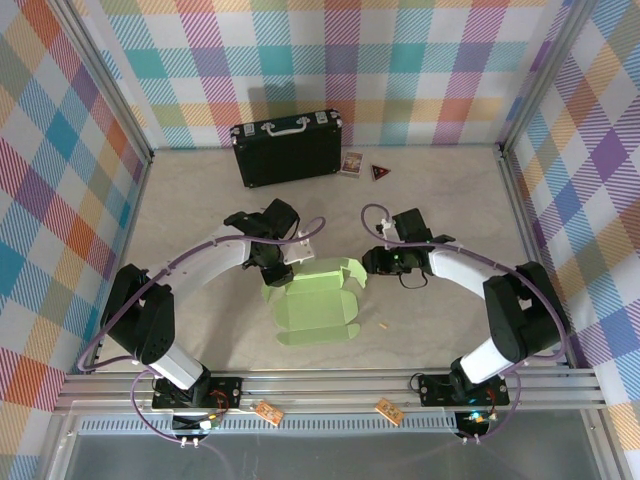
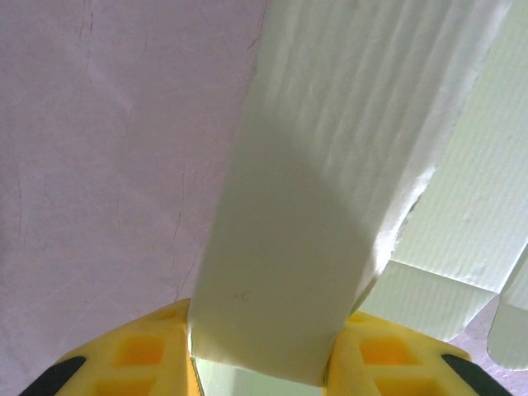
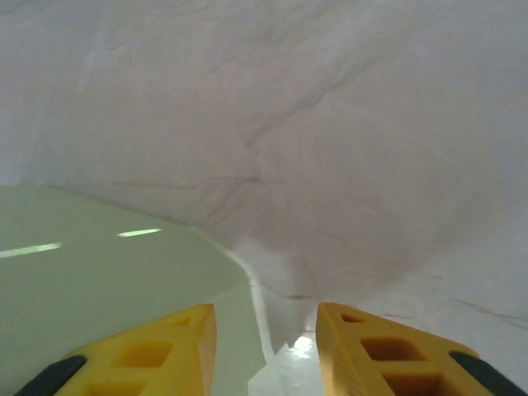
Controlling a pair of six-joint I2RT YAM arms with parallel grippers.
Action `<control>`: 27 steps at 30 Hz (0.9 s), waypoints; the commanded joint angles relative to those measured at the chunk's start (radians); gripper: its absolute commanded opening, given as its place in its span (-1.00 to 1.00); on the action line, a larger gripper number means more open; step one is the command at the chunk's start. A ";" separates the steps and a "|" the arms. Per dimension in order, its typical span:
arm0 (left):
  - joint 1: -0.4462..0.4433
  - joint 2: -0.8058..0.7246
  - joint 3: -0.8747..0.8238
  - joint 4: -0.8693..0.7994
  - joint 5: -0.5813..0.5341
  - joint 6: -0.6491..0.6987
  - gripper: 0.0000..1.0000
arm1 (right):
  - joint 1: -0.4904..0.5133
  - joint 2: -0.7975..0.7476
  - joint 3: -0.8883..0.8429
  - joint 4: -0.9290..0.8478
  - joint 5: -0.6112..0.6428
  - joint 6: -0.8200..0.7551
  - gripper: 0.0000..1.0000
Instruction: Fold the paper box
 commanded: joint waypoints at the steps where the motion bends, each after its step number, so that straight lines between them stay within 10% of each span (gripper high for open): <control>1: -0.006 0.035 0.016 -0.020 -0.011 -0.018 -0.45 | -0.003 -0.014 -0.019 0.025 -0.168 -0.019 -0.27; 18: -0.003 0.003 0.013 -0.014 0.023 -0.065 -0.45 | -0.004 0.009 0.038 -0.029 -0.239 0.057 -0.20; 27: -0.004 -0.029 0.006 -0.011 0.047 -0.097 -0.45 | -0.003 -0.122 0.008 -0.087 0.049 0.085 0.18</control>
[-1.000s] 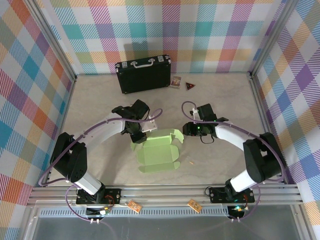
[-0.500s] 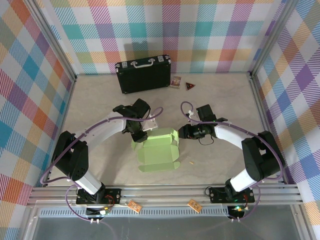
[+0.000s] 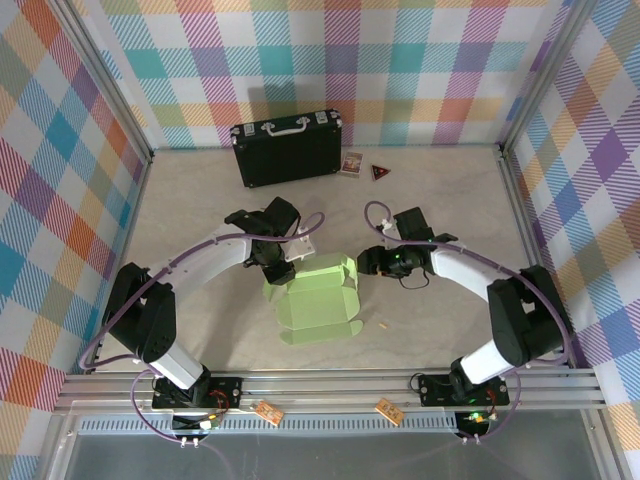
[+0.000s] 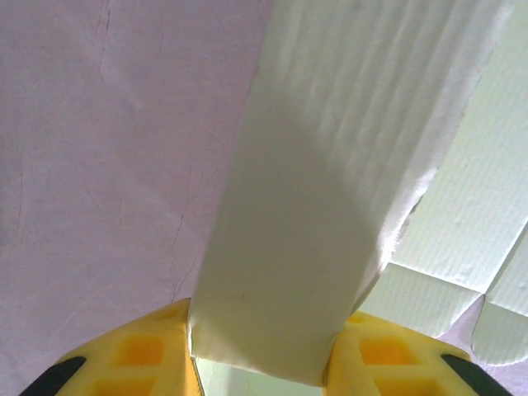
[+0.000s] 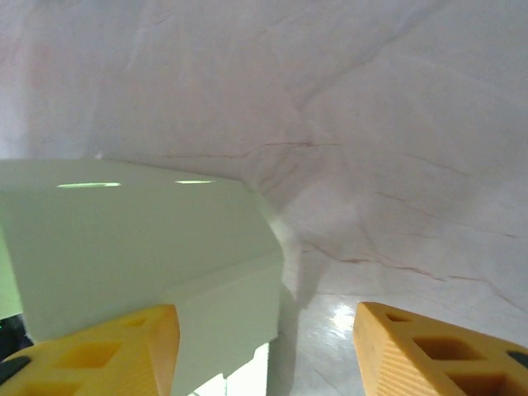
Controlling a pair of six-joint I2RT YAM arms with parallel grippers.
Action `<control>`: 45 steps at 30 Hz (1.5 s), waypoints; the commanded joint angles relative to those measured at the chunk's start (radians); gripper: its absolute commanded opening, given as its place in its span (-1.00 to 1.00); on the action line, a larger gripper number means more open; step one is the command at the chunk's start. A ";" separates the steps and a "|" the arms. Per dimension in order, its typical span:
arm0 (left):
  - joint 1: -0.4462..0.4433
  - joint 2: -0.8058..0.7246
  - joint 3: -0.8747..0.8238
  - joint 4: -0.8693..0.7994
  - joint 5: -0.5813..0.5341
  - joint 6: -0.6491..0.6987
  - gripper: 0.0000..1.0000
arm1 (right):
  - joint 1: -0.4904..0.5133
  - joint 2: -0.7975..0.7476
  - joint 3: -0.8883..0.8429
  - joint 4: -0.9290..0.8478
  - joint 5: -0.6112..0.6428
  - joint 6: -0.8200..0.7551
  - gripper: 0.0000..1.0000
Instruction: Fold the paper box
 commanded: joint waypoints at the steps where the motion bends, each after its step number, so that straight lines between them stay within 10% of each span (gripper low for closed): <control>1: -0.005 -0.038 -0.010 -0.012 0.041 -0.024 -0.45 | -0.004 -0.099 -0.023 -0.012 0.101 0.013 0.18; 24: -0.004 -0.100 -0.062 0.010 0.066 -0.037 -0.47 | -0.063 -0.221 -0.204 0.046 0.056 0.082 0.23; 32: -0.005 -0.098 -0.061 0.019 0.071 -0.037 -0.52 | -0.090 -0.273 -0.384 0.234 -0.196 0.207 -0.83; 45: -0.005 -0.098 -0.061 0.020 0.085 -0.032 -0.53 | -0.088 -0.012 -0.464 0.741 -0.464 0.471 -1.00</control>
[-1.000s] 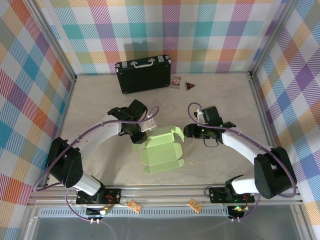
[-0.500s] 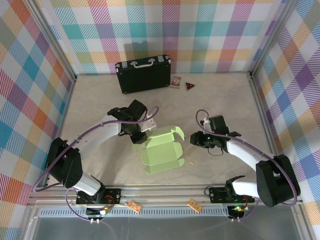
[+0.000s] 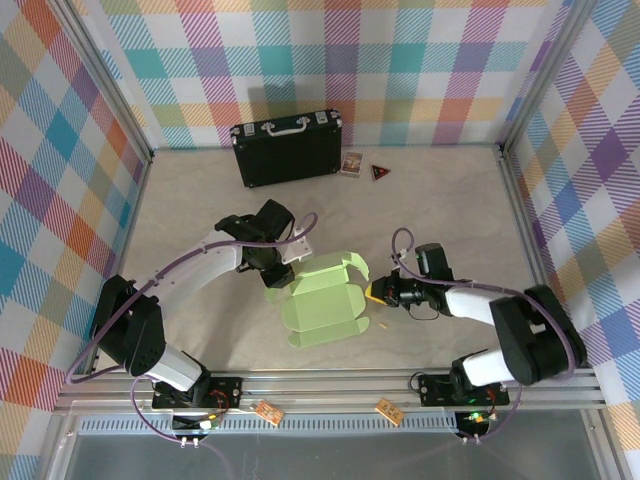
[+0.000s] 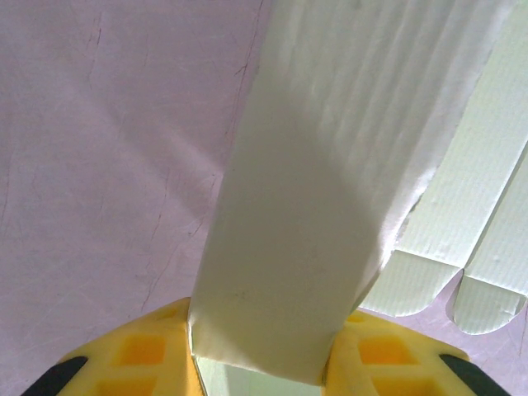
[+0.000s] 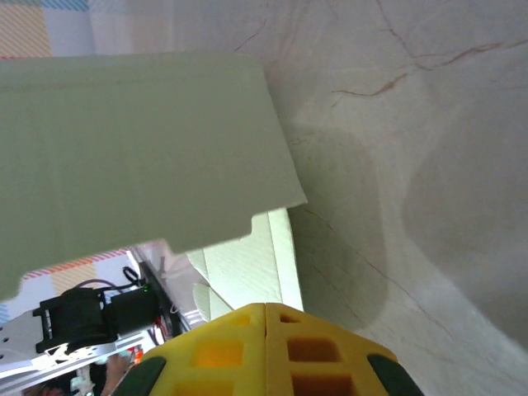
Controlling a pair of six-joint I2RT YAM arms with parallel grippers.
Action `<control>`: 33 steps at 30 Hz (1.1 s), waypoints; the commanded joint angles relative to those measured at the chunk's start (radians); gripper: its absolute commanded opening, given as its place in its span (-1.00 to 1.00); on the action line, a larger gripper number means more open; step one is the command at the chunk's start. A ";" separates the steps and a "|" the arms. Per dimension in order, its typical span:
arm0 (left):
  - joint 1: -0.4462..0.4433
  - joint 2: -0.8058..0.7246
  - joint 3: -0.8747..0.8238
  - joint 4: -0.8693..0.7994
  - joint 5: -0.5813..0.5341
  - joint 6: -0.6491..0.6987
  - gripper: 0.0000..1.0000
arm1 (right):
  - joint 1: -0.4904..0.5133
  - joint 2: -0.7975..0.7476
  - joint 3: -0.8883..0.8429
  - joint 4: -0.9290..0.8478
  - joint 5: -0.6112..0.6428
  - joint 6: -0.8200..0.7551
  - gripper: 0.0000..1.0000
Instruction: Fold the paper box
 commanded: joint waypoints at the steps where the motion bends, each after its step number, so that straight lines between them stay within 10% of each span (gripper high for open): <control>1: -0.005 -0.010 -0.008 0.003 0.030 -0.001 -0.54 | -0.003 0.075 -0.020 0.187 -0.089 0.093 -1.00; 33: -0.005 -0.046 -0.038 -0.012 0.033 0.035 -0.61 | -0.010 0.067 0.103 -0.148 0.231 -0.036 -0.80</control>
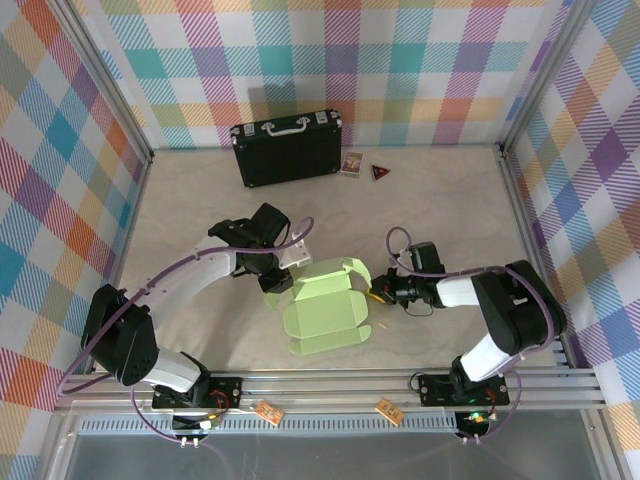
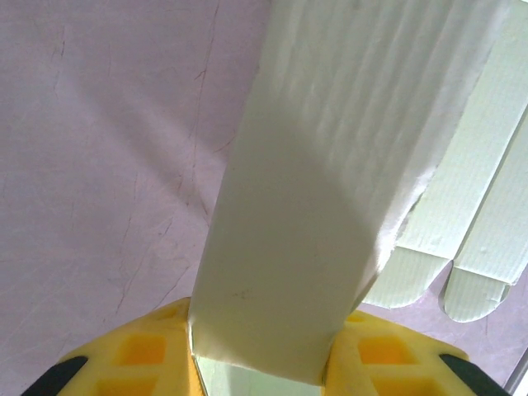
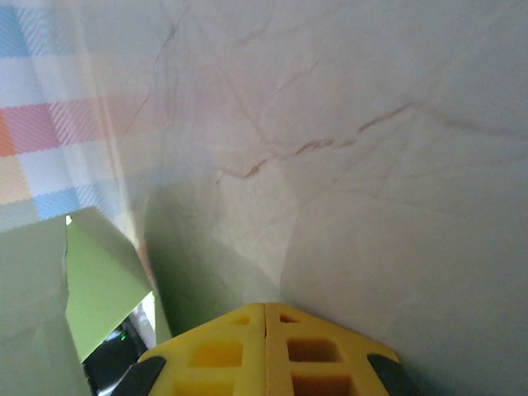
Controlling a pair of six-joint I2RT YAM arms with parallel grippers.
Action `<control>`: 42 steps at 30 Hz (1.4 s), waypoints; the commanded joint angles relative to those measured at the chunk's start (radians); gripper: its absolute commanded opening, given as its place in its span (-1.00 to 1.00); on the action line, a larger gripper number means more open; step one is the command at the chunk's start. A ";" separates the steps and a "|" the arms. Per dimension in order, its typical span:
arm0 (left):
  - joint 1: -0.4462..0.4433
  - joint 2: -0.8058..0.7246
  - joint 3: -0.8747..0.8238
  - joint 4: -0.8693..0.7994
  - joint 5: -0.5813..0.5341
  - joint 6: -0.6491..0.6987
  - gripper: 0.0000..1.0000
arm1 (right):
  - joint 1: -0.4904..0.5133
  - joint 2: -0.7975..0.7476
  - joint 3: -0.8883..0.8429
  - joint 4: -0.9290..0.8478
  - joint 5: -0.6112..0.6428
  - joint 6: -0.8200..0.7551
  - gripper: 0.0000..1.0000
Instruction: Fold the paper box
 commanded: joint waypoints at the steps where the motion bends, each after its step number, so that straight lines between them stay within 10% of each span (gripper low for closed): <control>1: -0.004 0.015 0.003 -0.008 -0.031 0.002 -0.61 | -0.012 -0.102 0.053 -0.193 0.134 -0.080 -0.76; 9: -0.005 0.022 0.006 0.000 -0.025 0.012 -0.61 | -0.072 -0.280 0.131 -0.355 0.304 -0.177 -0.39; 23: -0.005 0.041 0.010 0.019 -0.041 0.003 -0.62 | -0.021 -0.088 0.238 -0.294 -0.106 -0.257 -0.75; 42: -0.004 0.043 0.010 0.028 -0.035 -0.009 -0.62 | 0.052 -0.042 0.245 -0.263 -0.187 -0.240 -0.80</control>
